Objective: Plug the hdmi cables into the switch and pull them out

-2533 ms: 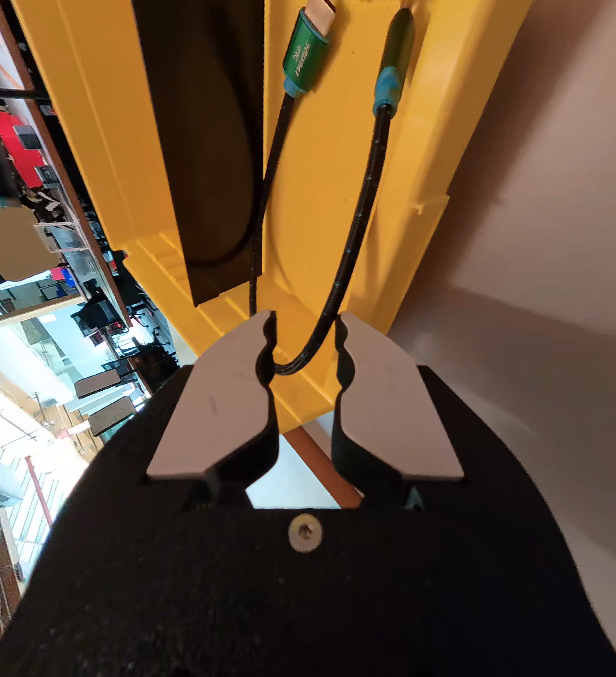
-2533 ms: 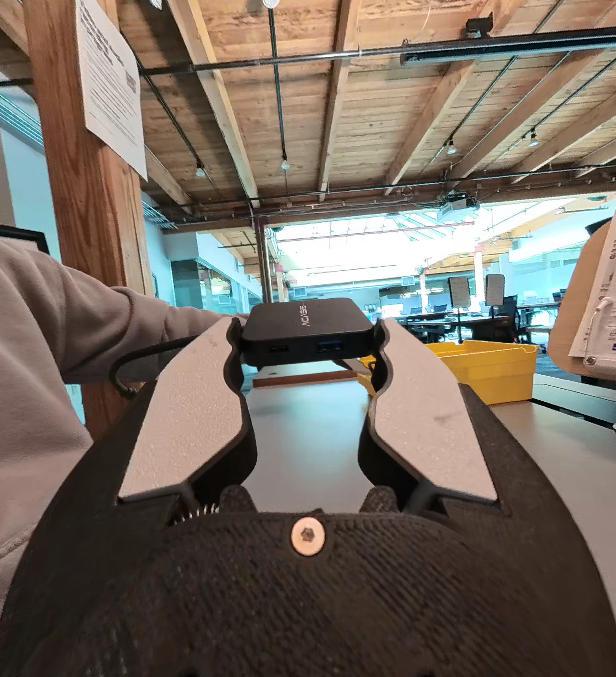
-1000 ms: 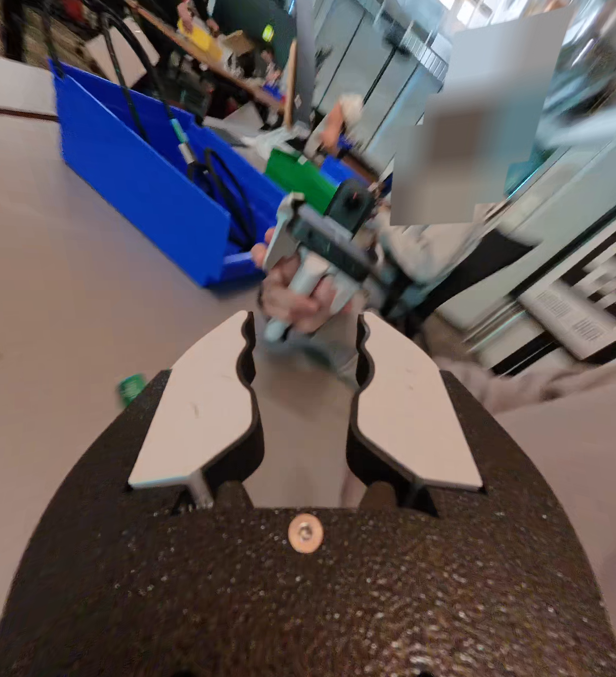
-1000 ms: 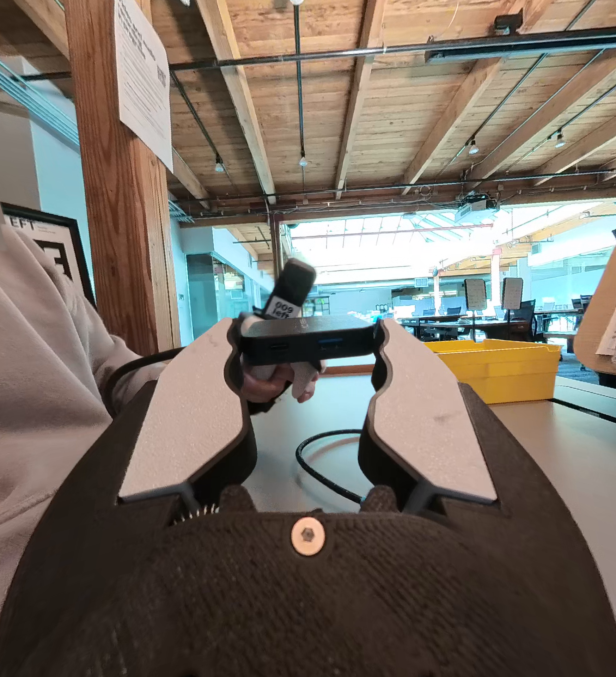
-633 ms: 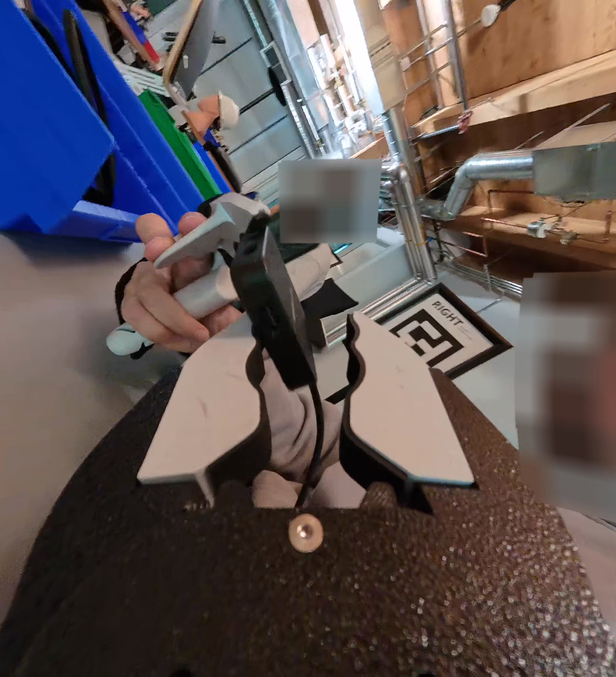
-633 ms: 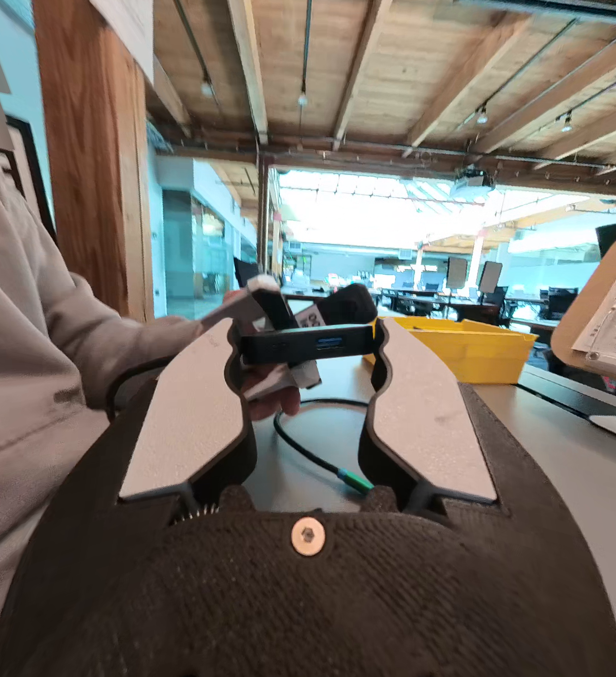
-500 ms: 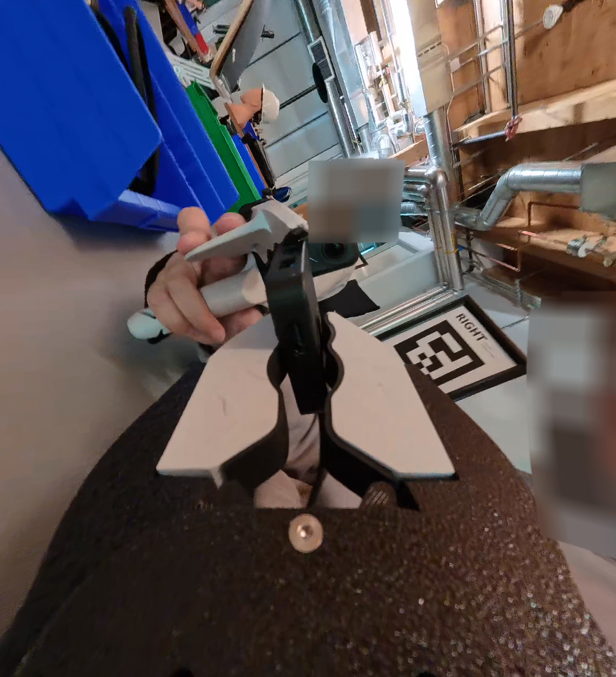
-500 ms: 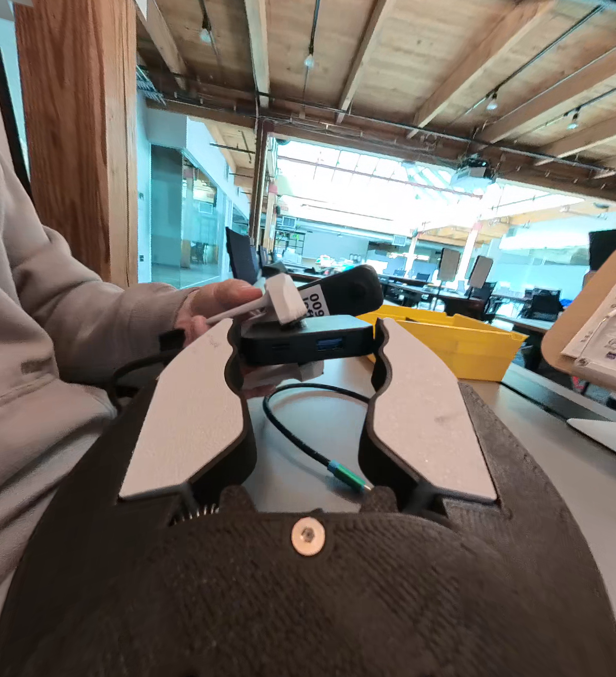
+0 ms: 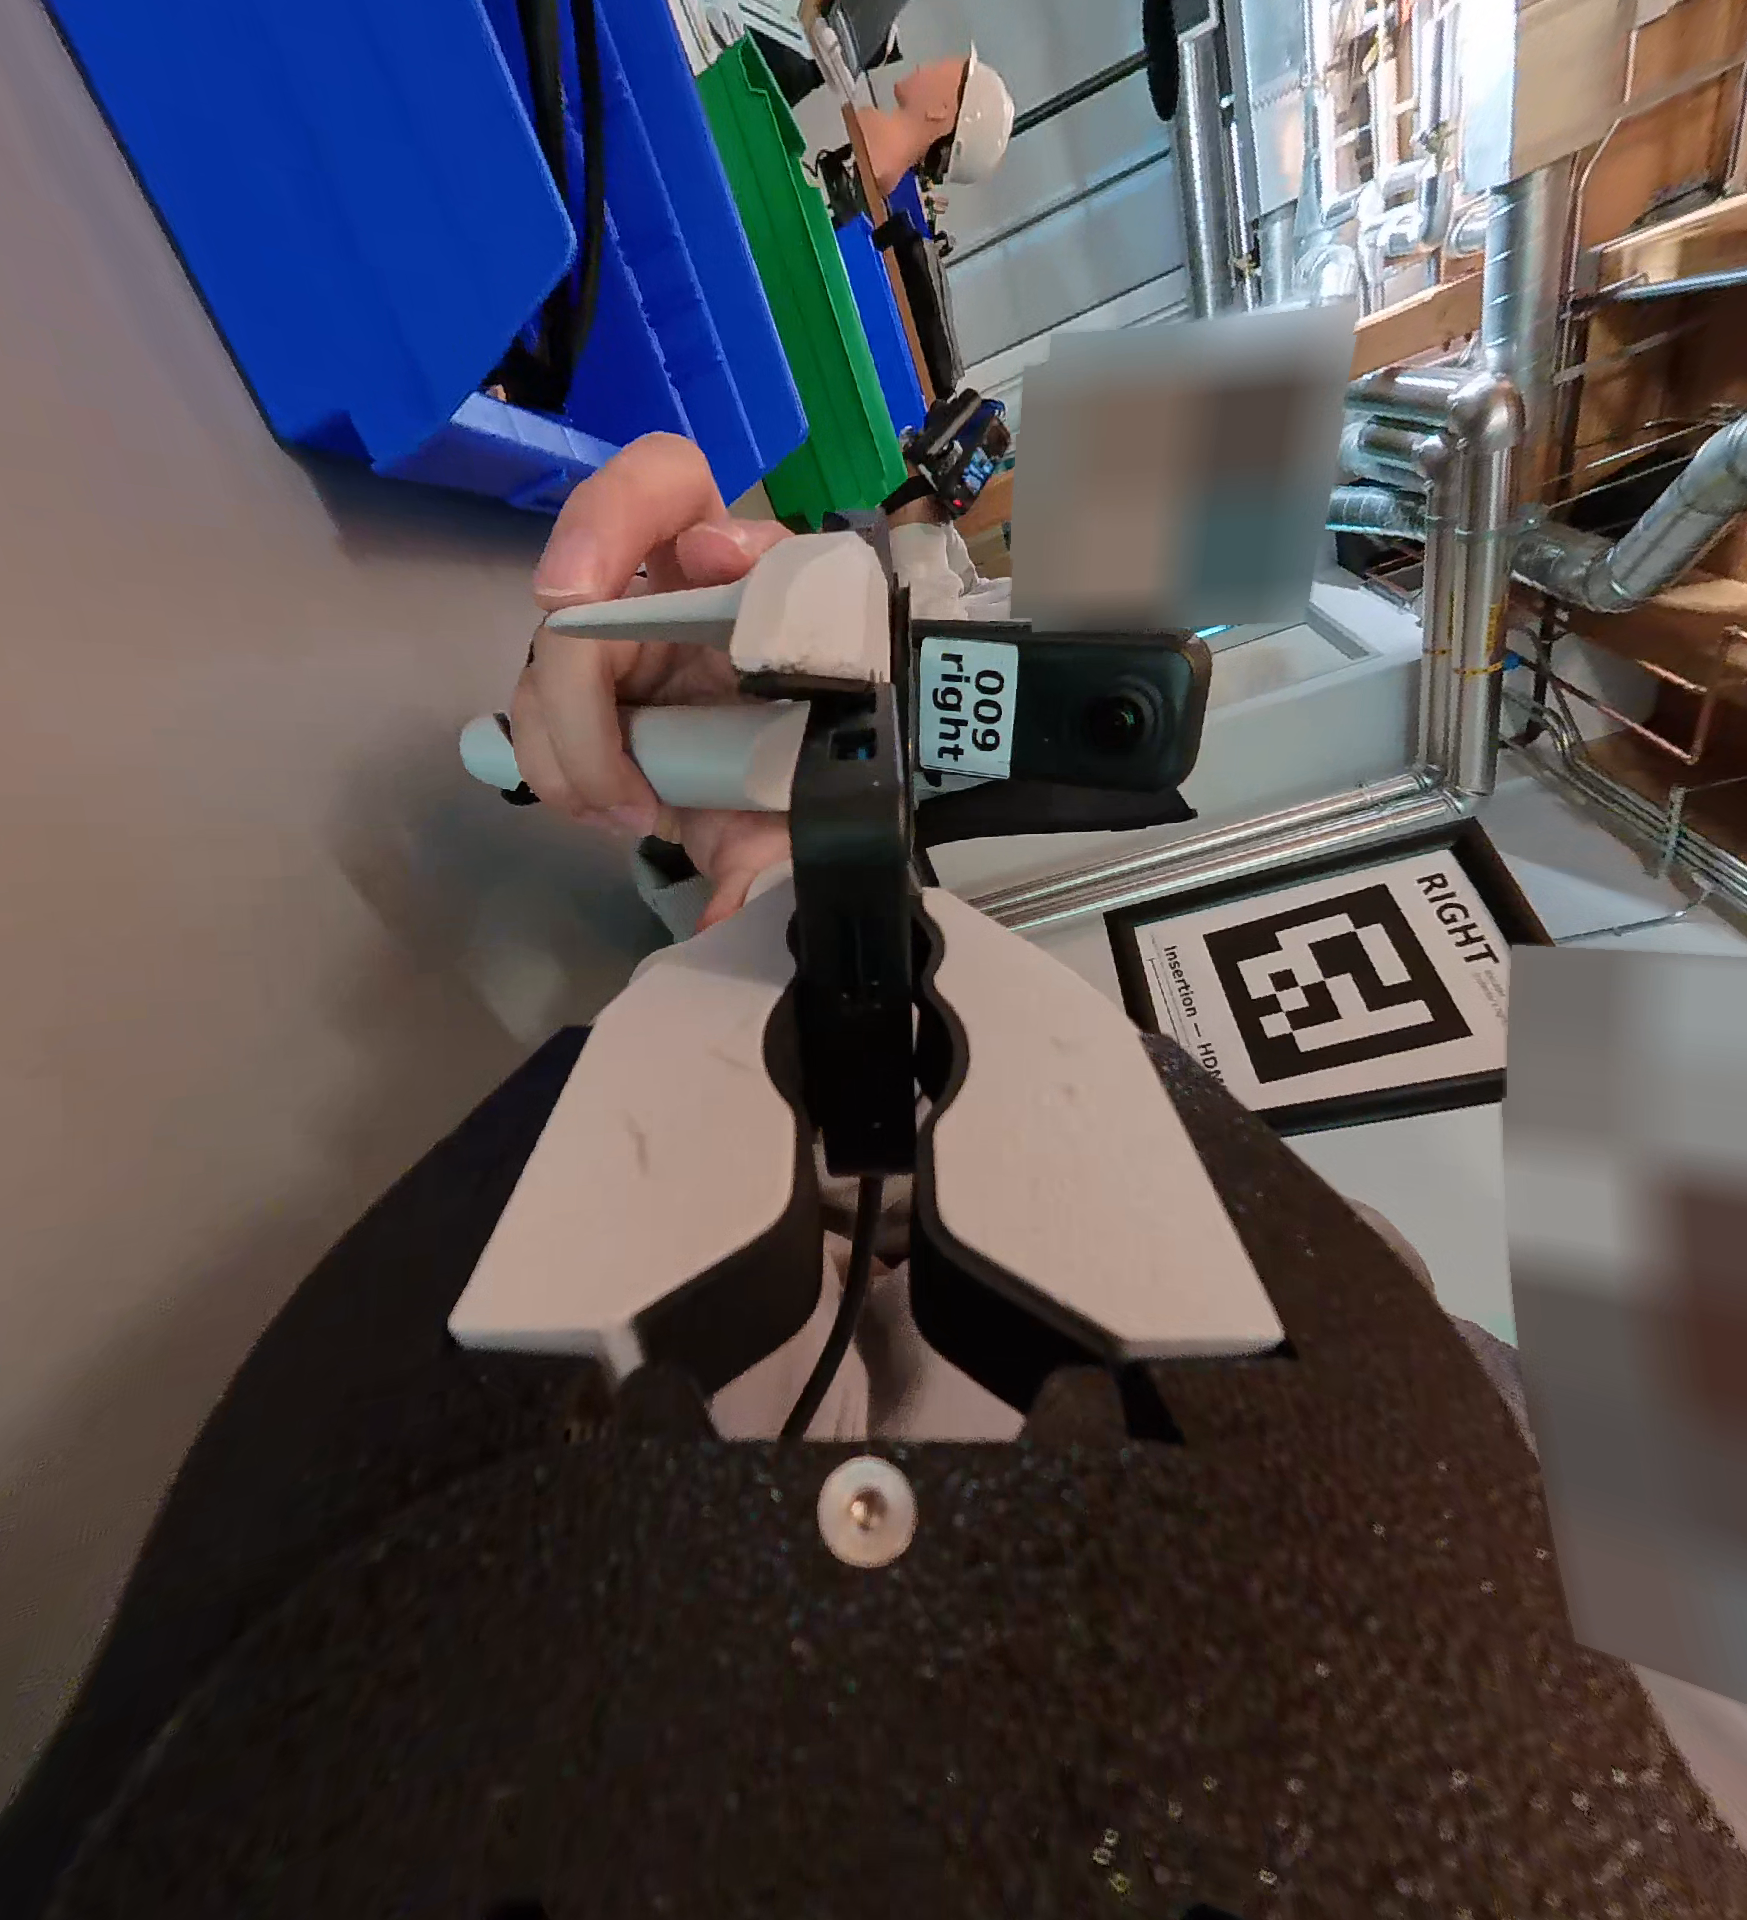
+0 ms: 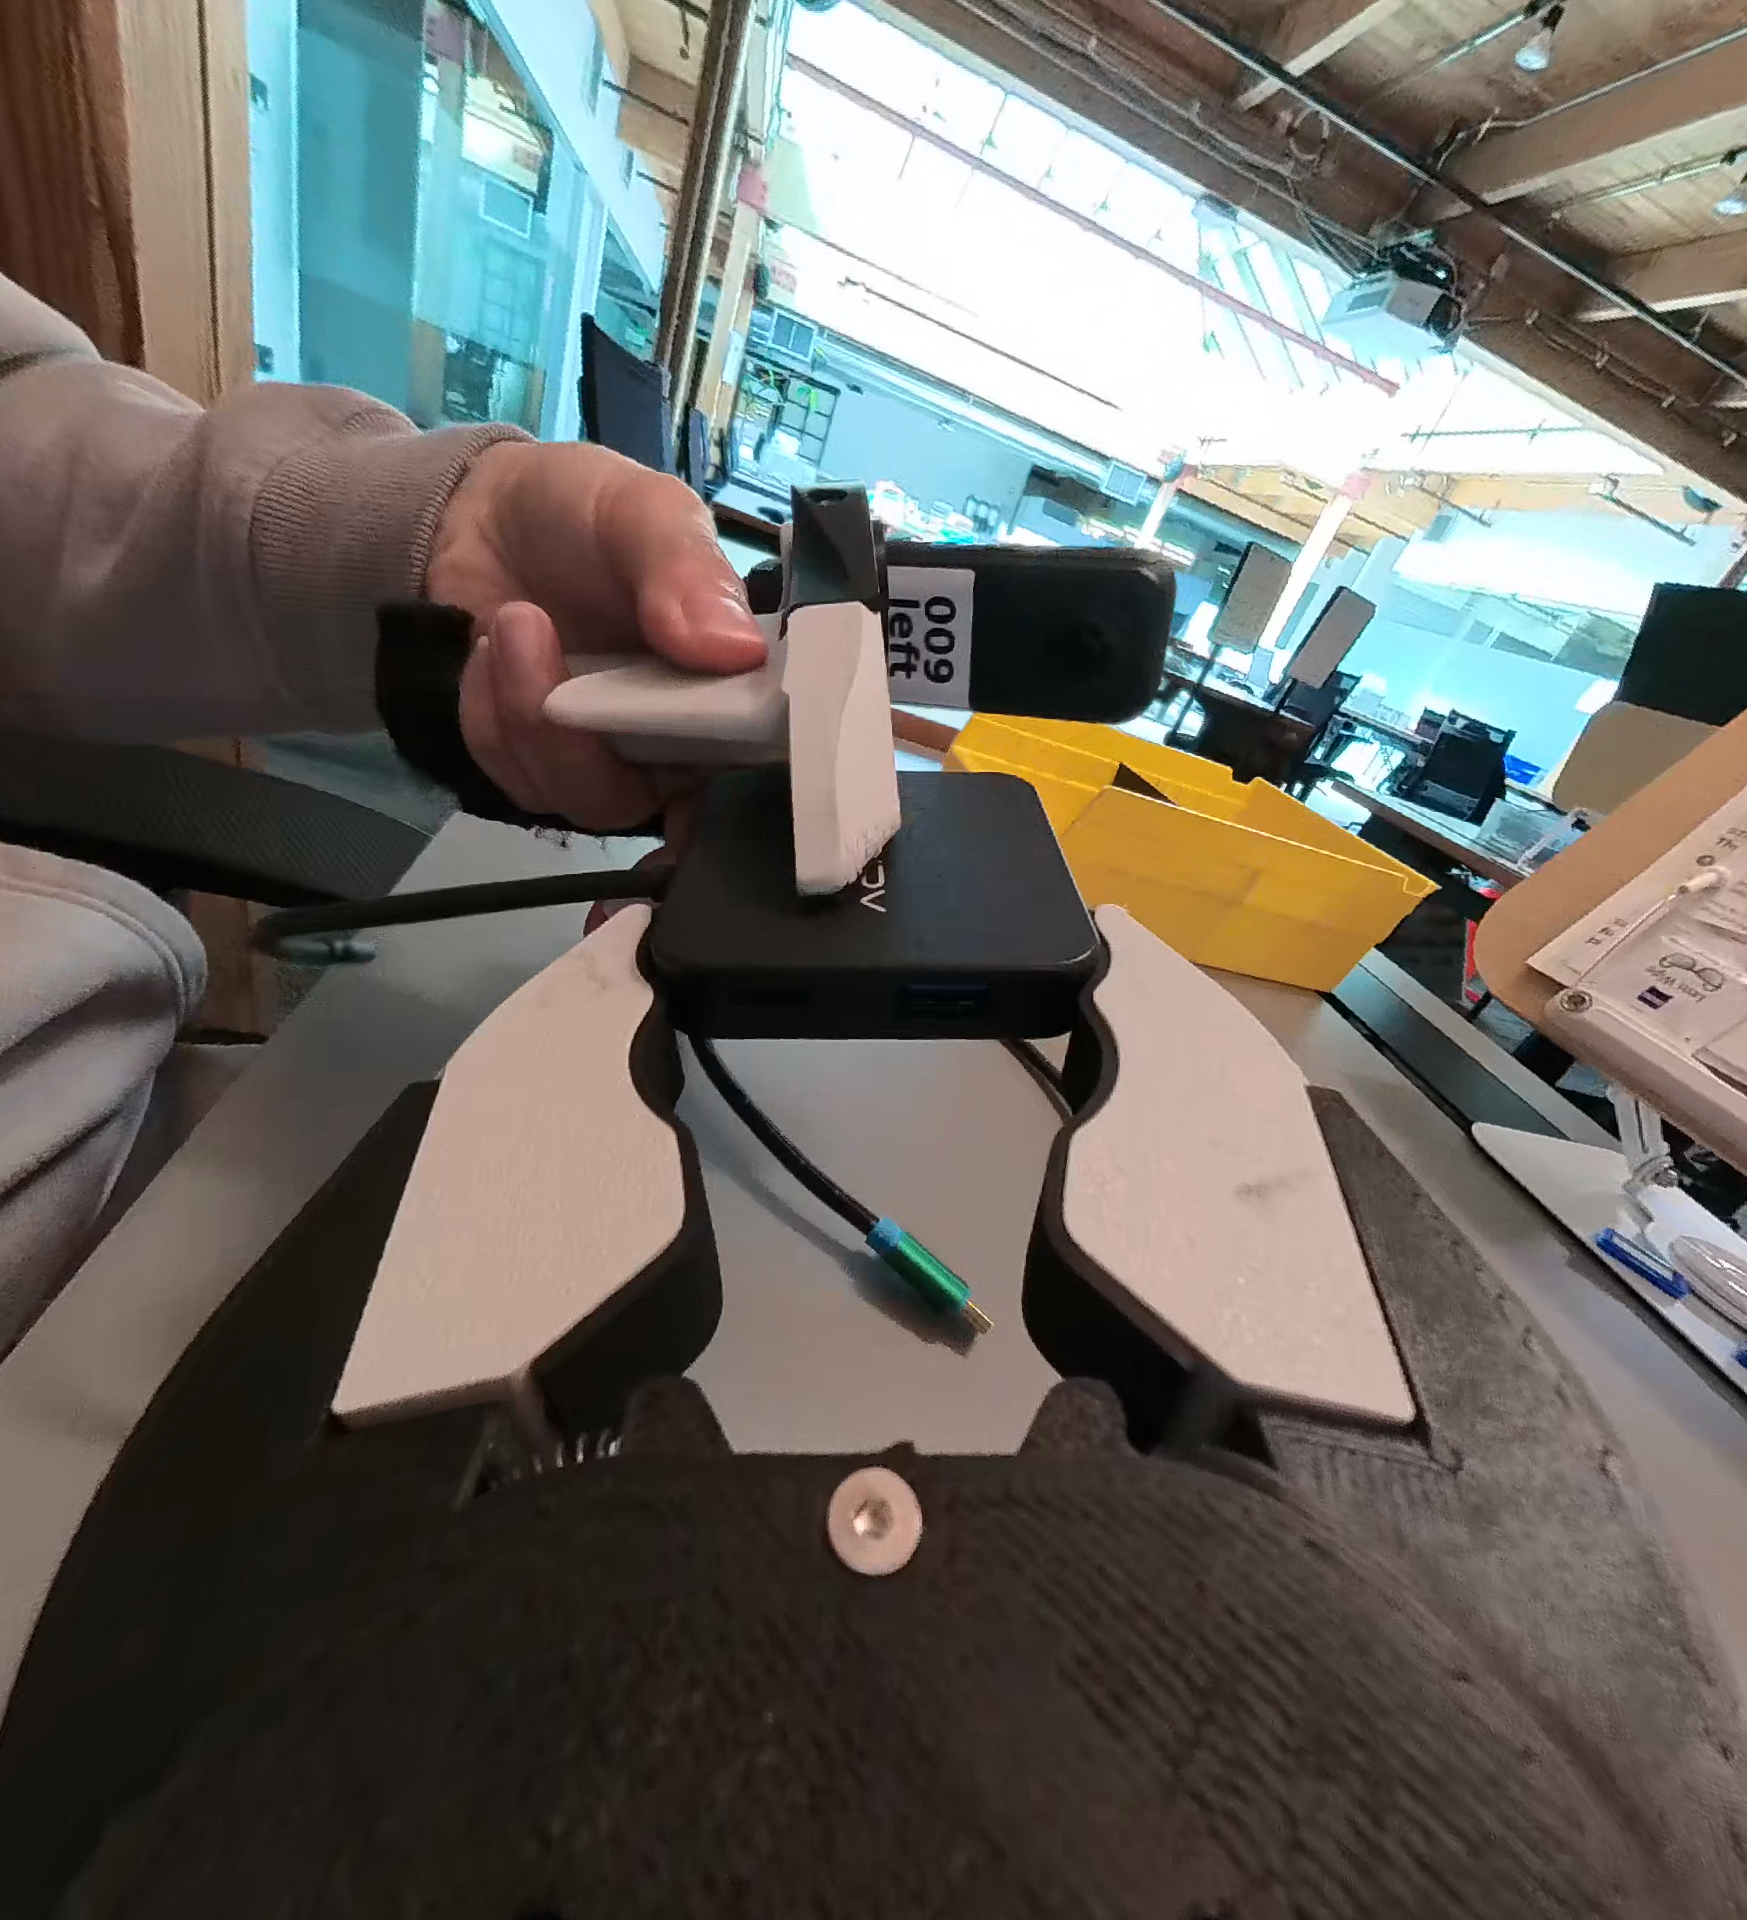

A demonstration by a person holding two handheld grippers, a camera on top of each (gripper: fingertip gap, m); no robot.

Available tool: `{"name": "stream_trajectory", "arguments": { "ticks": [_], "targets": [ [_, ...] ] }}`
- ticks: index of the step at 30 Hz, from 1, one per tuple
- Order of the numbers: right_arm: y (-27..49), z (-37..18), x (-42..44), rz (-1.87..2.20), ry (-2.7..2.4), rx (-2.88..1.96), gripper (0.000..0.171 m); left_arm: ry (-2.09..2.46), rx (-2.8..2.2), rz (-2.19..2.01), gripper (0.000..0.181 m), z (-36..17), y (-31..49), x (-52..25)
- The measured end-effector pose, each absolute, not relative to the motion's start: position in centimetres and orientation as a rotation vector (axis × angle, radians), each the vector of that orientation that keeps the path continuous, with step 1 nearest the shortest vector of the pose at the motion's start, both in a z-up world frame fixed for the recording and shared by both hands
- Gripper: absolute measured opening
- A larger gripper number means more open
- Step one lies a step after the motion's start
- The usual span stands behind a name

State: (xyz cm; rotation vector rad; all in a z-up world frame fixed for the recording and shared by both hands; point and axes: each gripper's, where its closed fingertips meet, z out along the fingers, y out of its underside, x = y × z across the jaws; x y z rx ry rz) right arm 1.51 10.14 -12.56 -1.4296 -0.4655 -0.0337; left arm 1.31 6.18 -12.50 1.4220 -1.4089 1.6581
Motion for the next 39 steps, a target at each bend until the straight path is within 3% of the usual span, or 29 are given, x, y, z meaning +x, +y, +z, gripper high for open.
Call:
{"name": "stream_trajectory", "arguments": {
  "ticks": [32, 34, 36, 39],
  "targets": [
    [11.5, -14.4, 2.4, -0.047, -0.356, -1.515, 0.073, -1.495, 1.632, 1.636, 0.014, -14.1, 7.7, 2.9],
    [11.6, -14.0, 2.4, -0.007, -0.313, -1.491, 0.073, -1.463, 1.608, 1.697, 0.021, -13.3, 7.6, 3.4],
    [11.3, -13.2, 2.4, 0.054, -0.281, -1.450, 0.073, -1.458, 1.556, 1.824, 0.042, -11.1, 7.9, 3.8],
    [9.4, -11.7, 4.2, 0.118, -0.189, -1.359, 0.072, -1.635, 1.526, 2.027, 0.044, -8.3, 10.3, 4.6]
  ]
}}
